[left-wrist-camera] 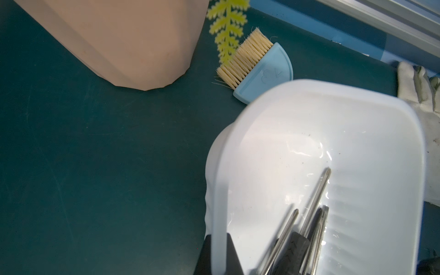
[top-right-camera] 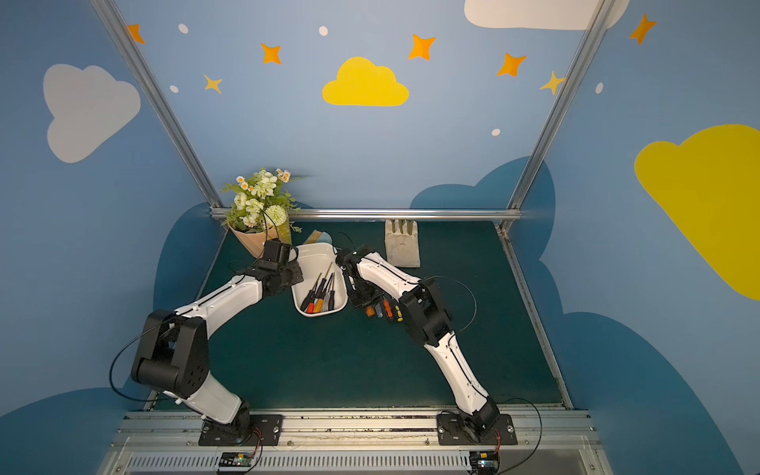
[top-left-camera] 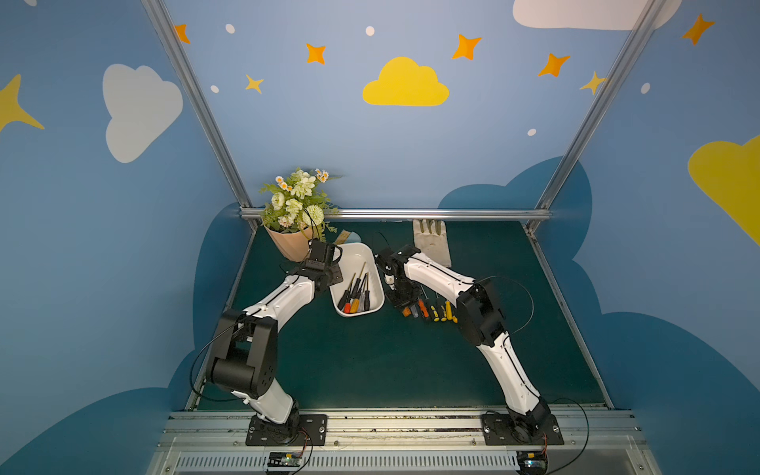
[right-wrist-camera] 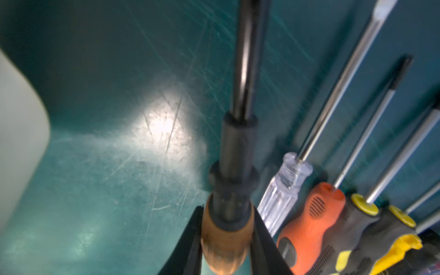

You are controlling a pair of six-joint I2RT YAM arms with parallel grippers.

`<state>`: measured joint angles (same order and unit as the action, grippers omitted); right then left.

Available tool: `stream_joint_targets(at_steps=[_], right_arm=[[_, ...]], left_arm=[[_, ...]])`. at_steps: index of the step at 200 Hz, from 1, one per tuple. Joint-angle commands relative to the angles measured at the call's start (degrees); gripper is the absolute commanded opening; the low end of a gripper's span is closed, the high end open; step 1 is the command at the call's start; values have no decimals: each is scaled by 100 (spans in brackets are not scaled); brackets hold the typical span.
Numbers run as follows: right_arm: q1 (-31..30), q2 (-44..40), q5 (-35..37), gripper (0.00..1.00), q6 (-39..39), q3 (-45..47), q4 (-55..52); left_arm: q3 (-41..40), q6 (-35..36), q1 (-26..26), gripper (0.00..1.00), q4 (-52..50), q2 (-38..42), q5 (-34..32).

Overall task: Take out the screwdriver from the storage box
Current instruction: Place the screwdriver at the center of the board.

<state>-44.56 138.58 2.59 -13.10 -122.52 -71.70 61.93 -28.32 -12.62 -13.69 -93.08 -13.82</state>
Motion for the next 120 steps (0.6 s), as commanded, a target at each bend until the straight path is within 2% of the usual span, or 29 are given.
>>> stream_joint_targets(at_steps=[1,45,120], right_arm=[[80,188,-170,0,-149,-252,-256],[240,375,-269,0,-276,-280,-350],[364,295,79,0,-447,-11,-404]], left_arm=[[160,-32,29,2,200,246,95],[152,-44,32,2,209,246,136],[137,-52,32,2,218,224,144]])
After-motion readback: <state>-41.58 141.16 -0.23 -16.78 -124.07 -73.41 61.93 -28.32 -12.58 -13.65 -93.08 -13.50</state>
